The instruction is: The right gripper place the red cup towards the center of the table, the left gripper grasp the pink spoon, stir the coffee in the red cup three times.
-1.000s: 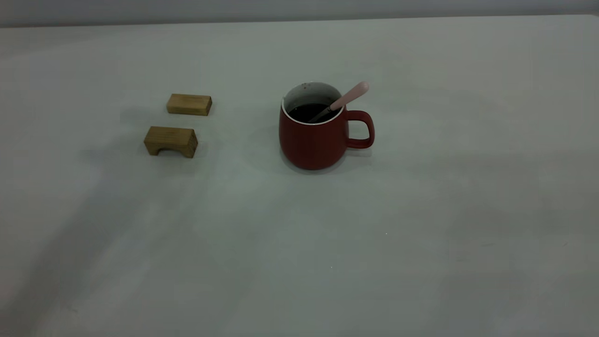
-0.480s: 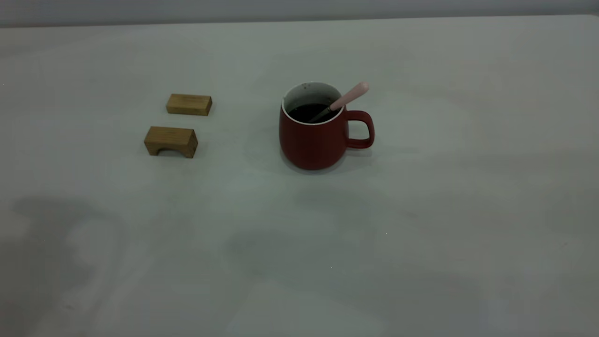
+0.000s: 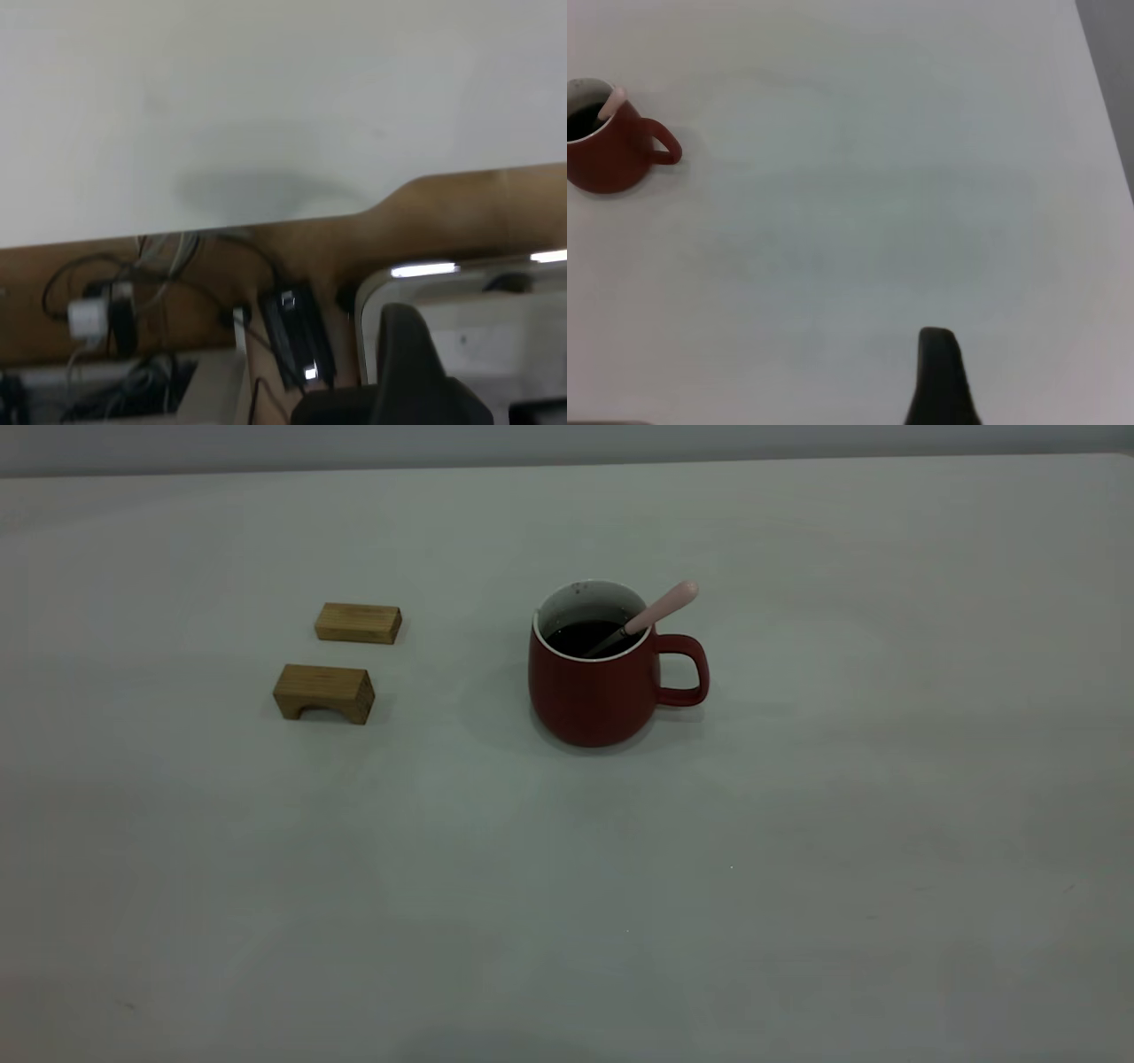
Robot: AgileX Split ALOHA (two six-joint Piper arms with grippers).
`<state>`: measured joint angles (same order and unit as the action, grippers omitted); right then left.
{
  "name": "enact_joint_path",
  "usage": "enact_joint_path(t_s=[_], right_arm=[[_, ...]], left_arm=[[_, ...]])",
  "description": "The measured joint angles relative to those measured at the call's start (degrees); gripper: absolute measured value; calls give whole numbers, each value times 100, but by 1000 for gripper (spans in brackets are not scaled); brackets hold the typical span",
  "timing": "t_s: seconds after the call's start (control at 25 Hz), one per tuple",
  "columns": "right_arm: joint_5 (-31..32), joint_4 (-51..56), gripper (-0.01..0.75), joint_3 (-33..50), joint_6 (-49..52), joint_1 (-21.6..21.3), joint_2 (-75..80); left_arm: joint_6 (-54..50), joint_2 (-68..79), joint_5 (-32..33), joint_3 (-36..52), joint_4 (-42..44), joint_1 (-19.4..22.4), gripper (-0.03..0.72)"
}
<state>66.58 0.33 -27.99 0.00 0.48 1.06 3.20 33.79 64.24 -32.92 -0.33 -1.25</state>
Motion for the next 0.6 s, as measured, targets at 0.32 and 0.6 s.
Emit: enact_joint_path(t_s=[0.32,0.6], right_arm=[[0,0,591,0,0,0,0],[0,0,591,0,0,0,0]], left_arm=[[-76,-1725,-69,480,-28,18,492],[-117,-2681,-44,505,-28,18,492]])
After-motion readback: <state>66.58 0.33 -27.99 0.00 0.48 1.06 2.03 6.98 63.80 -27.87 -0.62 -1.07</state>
